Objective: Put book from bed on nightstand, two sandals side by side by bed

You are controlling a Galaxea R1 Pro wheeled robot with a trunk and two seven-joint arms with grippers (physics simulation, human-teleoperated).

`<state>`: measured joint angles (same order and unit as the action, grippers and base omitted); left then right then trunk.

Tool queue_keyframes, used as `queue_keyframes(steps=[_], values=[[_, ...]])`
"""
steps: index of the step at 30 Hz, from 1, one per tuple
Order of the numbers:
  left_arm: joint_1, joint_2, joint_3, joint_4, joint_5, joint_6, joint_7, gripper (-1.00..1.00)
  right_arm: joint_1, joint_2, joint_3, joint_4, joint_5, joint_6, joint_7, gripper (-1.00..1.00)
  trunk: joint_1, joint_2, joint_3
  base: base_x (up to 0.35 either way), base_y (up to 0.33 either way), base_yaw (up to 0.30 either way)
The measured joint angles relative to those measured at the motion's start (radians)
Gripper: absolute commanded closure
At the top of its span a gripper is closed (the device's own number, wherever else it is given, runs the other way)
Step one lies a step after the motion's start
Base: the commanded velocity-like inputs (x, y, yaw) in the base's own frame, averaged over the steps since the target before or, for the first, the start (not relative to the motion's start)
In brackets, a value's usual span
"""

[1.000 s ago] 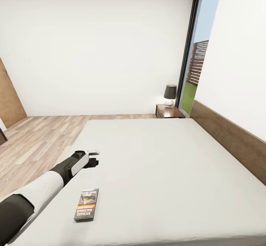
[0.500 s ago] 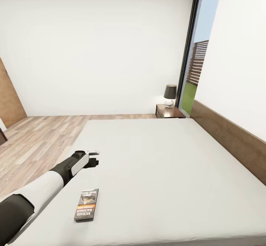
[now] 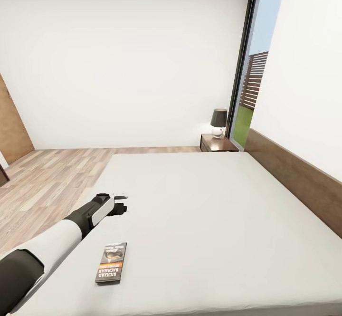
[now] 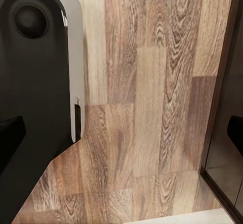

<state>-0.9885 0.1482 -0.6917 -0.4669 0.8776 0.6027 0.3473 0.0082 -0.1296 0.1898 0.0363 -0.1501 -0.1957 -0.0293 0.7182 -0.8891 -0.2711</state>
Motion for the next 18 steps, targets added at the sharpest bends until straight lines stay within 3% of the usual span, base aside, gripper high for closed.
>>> queue_keyframes(steps=[18], values=[[0.0,-0.001,-0.004,0.0,0.0,0.0,0.0,-1.0,0.0,-0.001,-0.001,0.0,0.0,0.003,0.001,-1.0,0.0,0.0,0.0,0.0,0.0,0.0]])
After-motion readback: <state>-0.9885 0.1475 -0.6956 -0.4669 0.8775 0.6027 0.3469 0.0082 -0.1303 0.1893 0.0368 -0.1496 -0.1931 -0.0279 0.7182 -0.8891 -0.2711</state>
